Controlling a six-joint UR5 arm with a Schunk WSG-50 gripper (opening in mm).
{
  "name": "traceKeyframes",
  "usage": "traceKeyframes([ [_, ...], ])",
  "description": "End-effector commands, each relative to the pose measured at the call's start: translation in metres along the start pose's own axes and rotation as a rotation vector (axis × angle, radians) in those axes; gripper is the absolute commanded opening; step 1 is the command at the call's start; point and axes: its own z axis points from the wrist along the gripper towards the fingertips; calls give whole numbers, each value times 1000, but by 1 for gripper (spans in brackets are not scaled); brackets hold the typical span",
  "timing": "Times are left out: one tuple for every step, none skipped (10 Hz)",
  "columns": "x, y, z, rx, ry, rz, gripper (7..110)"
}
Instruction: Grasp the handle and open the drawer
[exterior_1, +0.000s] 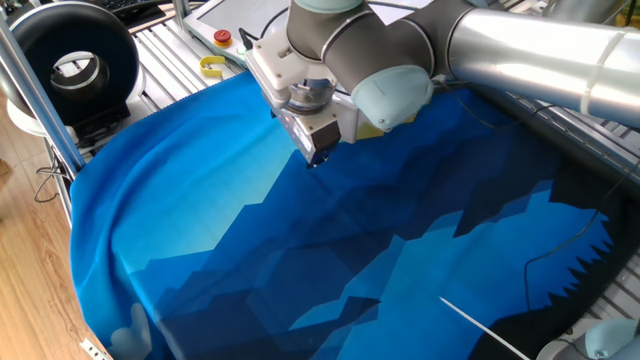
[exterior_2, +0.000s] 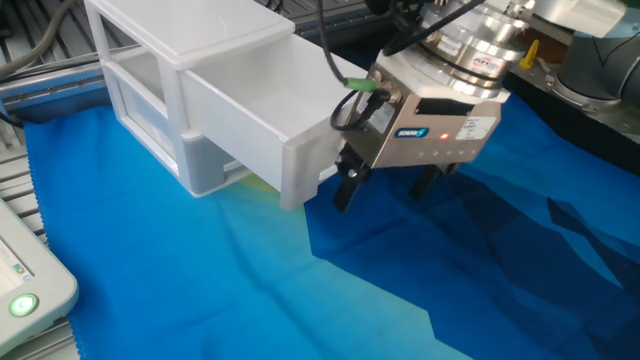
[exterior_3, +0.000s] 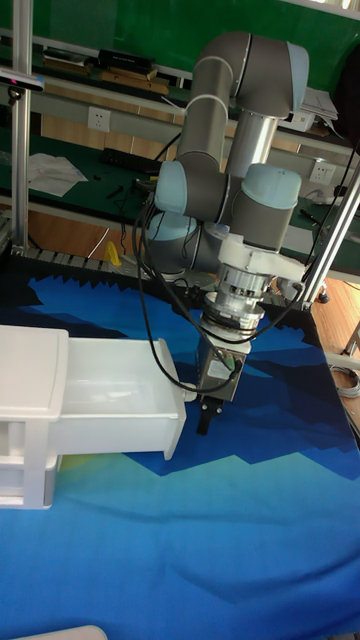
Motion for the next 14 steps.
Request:
traceKeyframes([
  [10, 11, -21, 9, 29, 28, 110],
  [14, 16, -29, 13, 37, 26, 110],
  [15, 21, -36, 14, 42, 23, 110],
  [15, 31, -44, 7, 34, 45, 110],
  [11, 42, -53, -3, 14, 70, 110],
  [9, 51, -61, -2, 4, 93, 110],
  [9, 56, -66, 3, 2, 98, 110],
  [14, 63, -71, 6, 11, 156, 110],
  [19, 70, -74, -1, 25, 212, 110],
  [17, 79, -76, -29, 21, 251, 88],
  [17, 84, -77, -43, 24, 284, 88],
  [20, 83, -76, -47, 37, 362, 88],
  [21, 84, -72, -67, 54, 498, 88],
  [25, 82, -68, -77, 83, 615, 88],
])
